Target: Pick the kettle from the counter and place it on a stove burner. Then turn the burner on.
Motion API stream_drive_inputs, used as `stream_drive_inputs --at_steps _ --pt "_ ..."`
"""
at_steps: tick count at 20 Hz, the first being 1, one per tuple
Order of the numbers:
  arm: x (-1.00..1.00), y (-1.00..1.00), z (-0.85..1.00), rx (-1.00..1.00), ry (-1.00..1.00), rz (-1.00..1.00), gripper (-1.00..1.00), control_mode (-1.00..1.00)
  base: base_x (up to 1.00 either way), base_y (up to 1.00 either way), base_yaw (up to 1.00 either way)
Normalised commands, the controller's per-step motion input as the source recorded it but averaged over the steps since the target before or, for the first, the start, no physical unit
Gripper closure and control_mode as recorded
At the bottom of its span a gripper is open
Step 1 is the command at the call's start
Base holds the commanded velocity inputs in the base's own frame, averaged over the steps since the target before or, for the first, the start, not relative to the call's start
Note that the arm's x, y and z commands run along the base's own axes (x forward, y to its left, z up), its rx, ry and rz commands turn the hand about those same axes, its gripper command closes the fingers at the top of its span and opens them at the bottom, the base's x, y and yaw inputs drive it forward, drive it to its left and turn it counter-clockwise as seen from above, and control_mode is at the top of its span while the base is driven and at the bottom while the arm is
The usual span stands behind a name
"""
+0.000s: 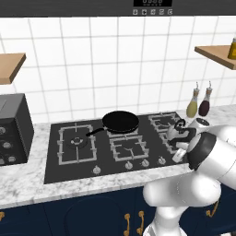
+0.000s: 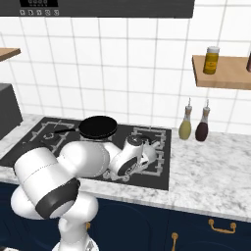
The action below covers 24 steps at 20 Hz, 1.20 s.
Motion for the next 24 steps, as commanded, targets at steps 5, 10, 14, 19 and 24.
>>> stream_drive_inputs --at_steps 5,10,14,19,24 --pt "-0.12 0.04 -0.29 -0.14 -0.01 0.44 1.00 -1.00 0.00 0.00 0.00" --pt "-0.42 0.00 -0.13 -0.14 -0.13 0.41 1.00 -1.00 0.00 0.00 0.00" --pt "-0.52 0.00 -0.04 -0.13 -0.13 0.37 -1.00 -1.00 0.00 0.00 0.00" --pt "-0.02 0.00 0.08 0.00 -0.02 0.03 -1.00 -1.00 0.00 0.00 0.00" --pt "0.00 0.00 0.88 0.00 -0.19 0.02 -1.00 -1.00 0.00 0.00 0.00"
